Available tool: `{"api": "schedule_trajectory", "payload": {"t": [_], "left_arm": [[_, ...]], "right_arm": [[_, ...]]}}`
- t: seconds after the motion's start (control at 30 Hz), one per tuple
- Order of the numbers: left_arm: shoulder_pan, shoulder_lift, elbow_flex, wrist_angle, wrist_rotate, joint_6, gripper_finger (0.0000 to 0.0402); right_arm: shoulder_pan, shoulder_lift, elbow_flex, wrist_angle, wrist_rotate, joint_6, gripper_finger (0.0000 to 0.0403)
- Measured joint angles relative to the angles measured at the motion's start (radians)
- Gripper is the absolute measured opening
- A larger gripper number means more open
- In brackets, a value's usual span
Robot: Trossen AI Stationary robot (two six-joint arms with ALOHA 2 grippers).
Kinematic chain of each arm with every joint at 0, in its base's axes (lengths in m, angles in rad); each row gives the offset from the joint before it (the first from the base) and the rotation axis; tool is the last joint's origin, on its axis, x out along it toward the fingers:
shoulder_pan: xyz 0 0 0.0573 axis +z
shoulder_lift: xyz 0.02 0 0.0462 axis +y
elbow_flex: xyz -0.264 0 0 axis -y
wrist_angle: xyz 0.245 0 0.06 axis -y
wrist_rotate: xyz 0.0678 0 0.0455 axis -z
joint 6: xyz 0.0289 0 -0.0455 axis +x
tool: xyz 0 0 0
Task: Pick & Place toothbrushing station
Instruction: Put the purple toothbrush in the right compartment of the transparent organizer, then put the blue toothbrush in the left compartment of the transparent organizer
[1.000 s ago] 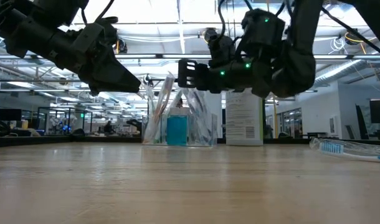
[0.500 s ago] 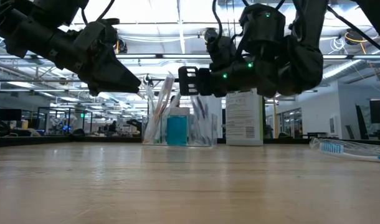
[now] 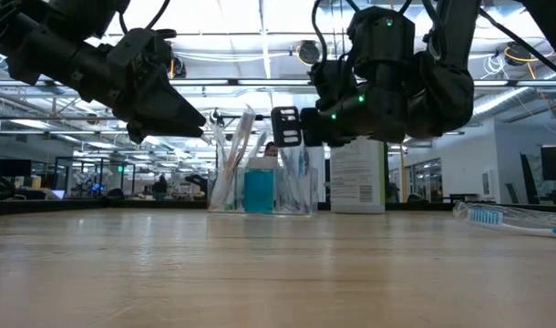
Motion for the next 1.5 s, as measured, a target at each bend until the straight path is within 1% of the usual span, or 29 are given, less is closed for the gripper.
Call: {"api": "schedule_trajectory", "payload": {"t": [0.1, 0.33, 0.43, 0.5, 0.67, 0.77, 1.0, 1.07, 1.2, 1.33, 1.4, 1.5], "left_arm": [[0.000, 0.000, 0.000, 0.000, 0.000, 0.000, 0.0152], [0.000, 0.000, 0.000, 0.000, 0.000, -0.026, 0.0152], [0.000, 0.000, 0.000, 0.000, 0.001, -0.026, 0.0152], [0.000, 0.000, 0.000, 0.000, 0.002, -0.026, 0.0152], [0.000, 0.000, 0.000, -0.001, 0.003, -0.026, 0.0152], [0.000, 0.000, 0.000, -0.003, 0.003, -0.026, 0.0152], [0.000, 0.000, 0.000, -0.008, 0.003, -0.025, 0.0152], [0.000, 0.000, 0.000, -0.008, 0.003, -0.023, 0.0152], [0.000, 0.000, 0.000, -0.008, 0.003, -0.024, 0.0152], [0.000, 0.000, 0.000, -0.015, 0.002, -0.023, 0.0152], [0.000, 0.000, 0.000, -0.016, 0.002, -0.024, 0.0152], [0.000, 0.000, 0.000, -0.016, 0.000, -0.026, 0.0152]], "right_arm": [[0.000, -0.006, 0.000, 0.008, -0.027, -0.002, 0.0063], [0.001, -0.005, 0.000, 0.006, -0.022, -0.005, 0.0131], [0.016, -0.029, 0.000, 0.002, -0.015, -0.032, 0.0157], [0.041, -0.060, 0.000, 0.007, -0.012, -0.081, 0.0173], [0.155, -0.162, 0.000, -0.065, 0.053, -0.274, 0.0199], [0.240, -0.232, 0.000, -0.141, 0.088, -0.290, 0.0206], [0.464, -0.381, 0.000, -0.400, 0.233, -0.218, 0.0208], [0.526, -0.412, 0.000, -0.440, 0.264, -0.195, 0.0208], [0.626, -0.459, -0.036, -0.457, 0.244, -0.095, 0.0208], [0.688, -0.478, -0.128, -0.459, 0.170, 0.131, 0.0208], [0.707, -0.480, -0.182, -0.456, 0.107, 0.218, 0.0208], [0.733, -0.479, -0.260, -0.455, 0.114, 0.288, 0.0208]]}}
